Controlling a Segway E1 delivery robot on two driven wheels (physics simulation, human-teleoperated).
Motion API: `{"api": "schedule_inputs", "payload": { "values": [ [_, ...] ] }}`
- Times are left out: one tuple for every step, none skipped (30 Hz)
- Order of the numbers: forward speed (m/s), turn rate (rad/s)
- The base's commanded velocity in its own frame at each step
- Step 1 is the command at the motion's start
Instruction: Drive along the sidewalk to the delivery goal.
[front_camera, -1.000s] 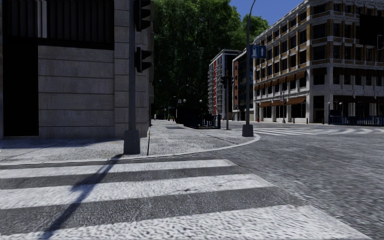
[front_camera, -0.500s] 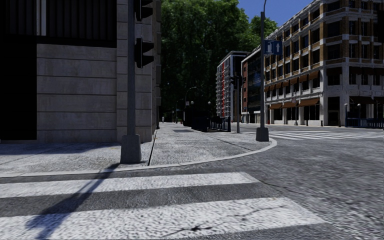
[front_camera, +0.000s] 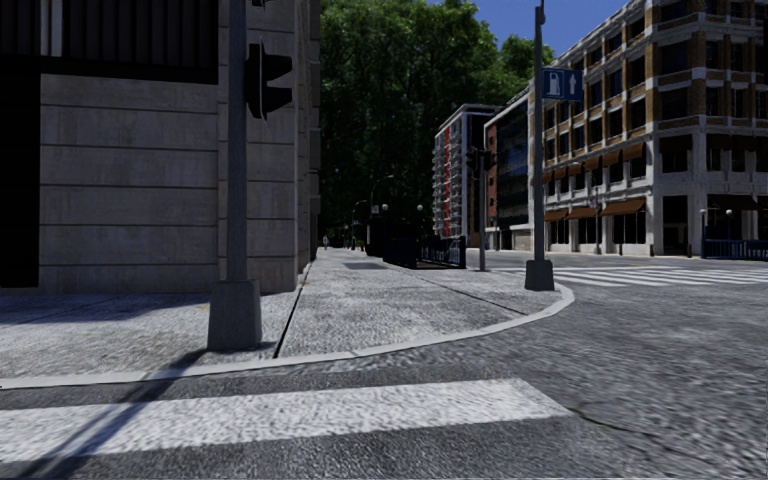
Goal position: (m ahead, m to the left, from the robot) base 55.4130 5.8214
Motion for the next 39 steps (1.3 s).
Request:
{"api": "schedule_inputs", "payload": {
  "values": [
    [1.36, 0.00],
    [1.36, 0.00],
    [1.36, 0.00],
    [1.36, 0.00],
    [1.36, 0.00],
    [1.36, 0.00],
    [1.36, 0.00],
    [1.36, 0.00],
    [1.36, 0.00],
    [1.36, 0.00],
    [1.36, 0.00],
    [1.36, 0.00],
    [1.36, 0.00],
    [1.36, 0.00],
    [1.36, 0.00],
    [1.36, 0.00],
    [1.36, 0.00],
    [1.36, 0.00],
    [1.36, 0.00],
    [1.36, 0.00],
    [1.36, 0.00],
    [1.36, 0.00],
    [1.36, 0.00],
    [1.36, 0.00],
    [1.36, 0.00],
    [1.36, 0.00],
    [1.36, 0.00],
    [1.36, 0.00],
    [1.36, 0.00],
    [1.36, 0.00],
    [1.36, 0.00],
    [1.36, 0.00],
    [1.34, 0.00],
    [1.34, 0.00],
    [1.32, 0.00],
    [1.31, 0.00],
    [1.28, 0.00],
    [1.28, 0.00],
    [1.26, 0.00]
  ]
}}
